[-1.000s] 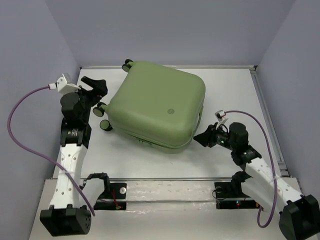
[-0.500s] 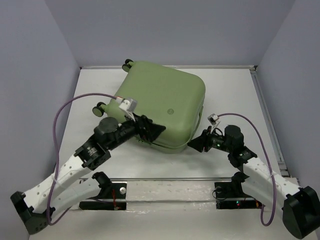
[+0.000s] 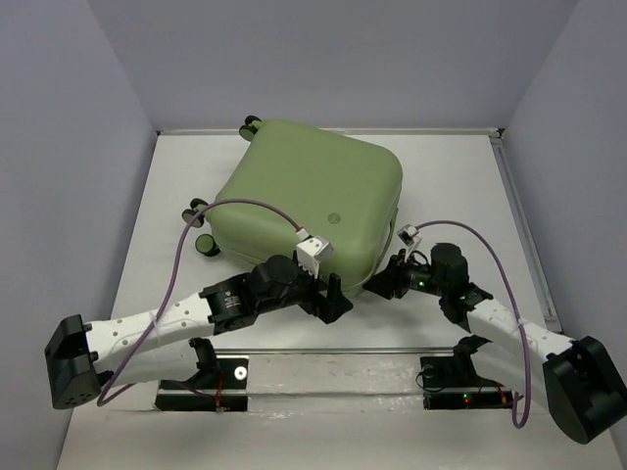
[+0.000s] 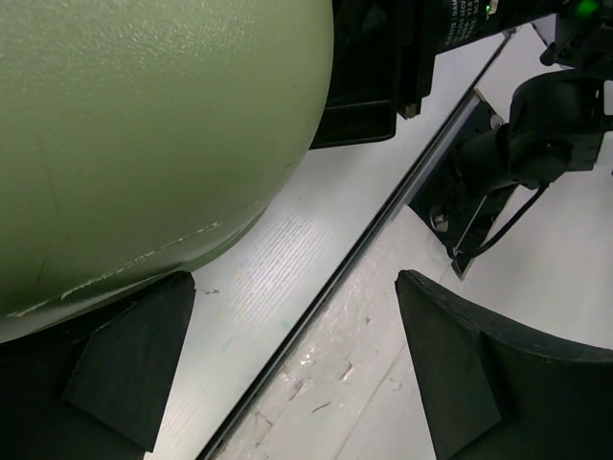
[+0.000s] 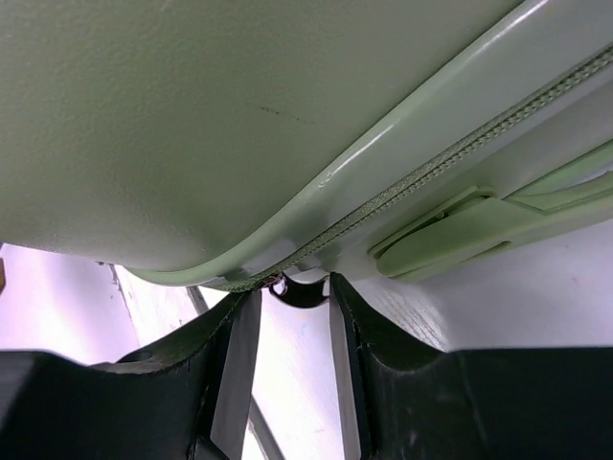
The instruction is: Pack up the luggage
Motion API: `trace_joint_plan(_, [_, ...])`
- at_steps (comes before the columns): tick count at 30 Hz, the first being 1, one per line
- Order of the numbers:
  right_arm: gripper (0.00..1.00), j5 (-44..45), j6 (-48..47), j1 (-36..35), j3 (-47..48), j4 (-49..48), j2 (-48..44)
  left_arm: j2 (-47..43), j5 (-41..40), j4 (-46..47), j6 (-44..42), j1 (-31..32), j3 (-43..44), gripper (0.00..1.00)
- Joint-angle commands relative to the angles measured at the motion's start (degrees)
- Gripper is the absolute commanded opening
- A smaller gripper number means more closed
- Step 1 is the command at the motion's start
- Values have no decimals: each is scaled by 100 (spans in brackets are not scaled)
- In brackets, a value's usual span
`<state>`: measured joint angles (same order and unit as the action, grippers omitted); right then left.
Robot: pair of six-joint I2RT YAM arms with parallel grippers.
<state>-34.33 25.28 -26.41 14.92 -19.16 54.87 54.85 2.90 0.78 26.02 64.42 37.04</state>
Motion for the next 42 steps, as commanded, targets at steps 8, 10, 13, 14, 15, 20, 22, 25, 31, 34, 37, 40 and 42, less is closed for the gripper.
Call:
trace_joint_plan(8, [12,400,3,-180,-77,-932,121,377,-737,643,87,26,128,98])
trace_joint_plan(10, [7,531,47,-416,-94,-775,-11,412,-861,757,105,18,155,98])
trace_joint_plan(13, [7,865,153,-759,-112,-511,-160,474,-1045,1003,123,18,225,98])
trace_joint_plan(14, [7,1084,205,-1012,-129,-319,-222,552,-1089,1038,140,18,269,98])
trace_joint_plan(15, [7,1199,327,-1145,-173,-230,-327,588,-1176,1082,149,9,382,98])
trace_joint_plan(20, [7,2192,830,-2419,-507,272,-847,816,-1283,1302,131,9,700,98])
trace_joint_plan(22, [7,2525,1005,-2910,-525,430,-1031,887,-1379,1302,105,9,849,98])
trace_joint_plan(25, [7,2659,1128,-3369,-402,518,-987,1001,-1555,1267,61,18,1086,98])
trace_joint_plan(31, [7,3871,1338,-4722,371,92,285,1274,-1556,1328,61,-53,1490,98])
trace_joint_plan(34, [7,4433,1741,-4777,249,-1573,1050,1291,-1380,1504,183,-53,1569,97])
trace_joint_plan(37, [7,5319,2024,-4777,99,-2983,1832,1256,-1423,1540,403,-79,1710,97])
trace_joint_plan(40, [7,5769,2279,-4777,-6,-3278,2063,1125,-1590,1163,535,-158,2044,99])
trace_joint_plan(42, [7,6016,2350,-4777,-103,-3244,1993,958,-1468,856,597,-499,2158,99])
